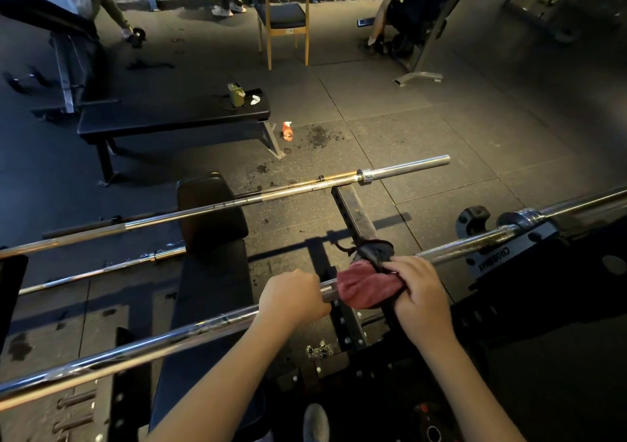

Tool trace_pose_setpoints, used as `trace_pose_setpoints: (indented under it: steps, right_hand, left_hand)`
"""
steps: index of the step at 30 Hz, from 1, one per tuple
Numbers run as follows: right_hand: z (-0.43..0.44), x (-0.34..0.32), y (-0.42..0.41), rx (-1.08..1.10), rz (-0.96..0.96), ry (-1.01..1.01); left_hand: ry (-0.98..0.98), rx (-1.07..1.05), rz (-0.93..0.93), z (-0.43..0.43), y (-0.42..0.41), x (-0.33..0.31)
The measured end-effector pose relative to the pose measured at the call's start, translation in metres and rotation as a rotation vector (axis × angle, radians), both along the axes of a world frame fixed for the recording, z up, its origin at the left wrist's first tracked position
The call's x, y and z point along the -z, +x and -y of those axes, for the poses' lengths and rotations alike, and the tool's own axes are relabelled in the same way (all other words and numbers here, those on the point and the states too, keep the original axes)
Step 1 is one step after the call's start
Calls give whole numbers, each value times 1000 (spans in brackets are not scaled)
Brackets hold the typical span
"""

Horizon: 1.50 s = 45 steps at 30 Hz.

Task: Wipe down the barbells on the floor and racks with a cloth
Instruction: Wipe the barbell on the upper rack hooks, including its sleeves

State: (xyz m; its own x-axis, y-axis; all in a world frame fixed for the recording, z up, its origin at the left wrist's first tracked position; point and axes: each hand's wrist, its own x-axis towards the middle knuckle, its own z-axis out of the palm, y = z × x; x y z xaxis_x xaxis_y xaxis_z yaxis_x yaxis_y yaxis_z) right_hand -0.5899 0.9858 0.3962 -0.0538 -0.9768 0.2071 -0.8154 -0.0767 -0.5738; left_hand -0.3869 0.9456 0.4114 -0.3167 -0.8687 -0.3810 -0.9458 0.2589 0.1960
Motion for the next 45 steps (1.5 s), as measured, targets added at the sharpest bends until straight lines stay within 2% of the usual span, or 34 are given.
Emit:
trace_pose_setpoints:
  steps: [2, 3, 4, 7, 10, 14, 17, 23, 26, 28, 32, 36, 39, 41, 45]
  right_hand:
    - [1, -16, -7, -22, 207, 124]
    - [6, -22, -8, -32, 249, 189]
    - [13, -28, -7, -38, 219, 232]
    - [31, -35, 0, -141, -181, 314]
    - [37, -33, 5, -236, -286, 508]
    - [32, -30, 14, -276, -176, 482]
    - [32, -28, 20, -294, -187, 451]
    - [44, -2, 30, -206, -245, 80]
    - [57, -5, 30, -147, -323, 213]
    - [58, -5, 28, -112, -337, 218]
    - [21, 5, 48, -83, -155, 92]
    - [29, 17, 26, -147, -263, 4]
    - [52, 13, -1, 40, -208, 97]
    - [43, 16, 16, 147, -139, 87]
    - [14, 24, 50, -41, -187, -62]
  left_hand:
    - [3, 5, 1, 1, 0, 0]
    - [3, 7, 0, 1, 0, 0]
    - [4, 10, -2, 1, 0, 0]
    - [-3, 10, -5, 0, 0, 1]
    - [-15, 0, -14, 0, 0, 2]
    - [-4, 1, -9, 0, 0, 2]
    - [2, -8, -6, 0, 0, 3]
    - [-13, -9, -6, 0, 0, 2]
    - [-14, -5, -16, 0, 0, 2]
    - [-12, -5, -17, 0, 1, 3]
    - [-11, -2, -16, -1, 1, 3]
    - [-25, 5, -9, -1, 2, 3]
    - [-49, 13, -16, -1, 3, 4]
    - [-49, 17, -20, -1, 3, 5]
    - [-34, 20, -10, 0, 2, 7]
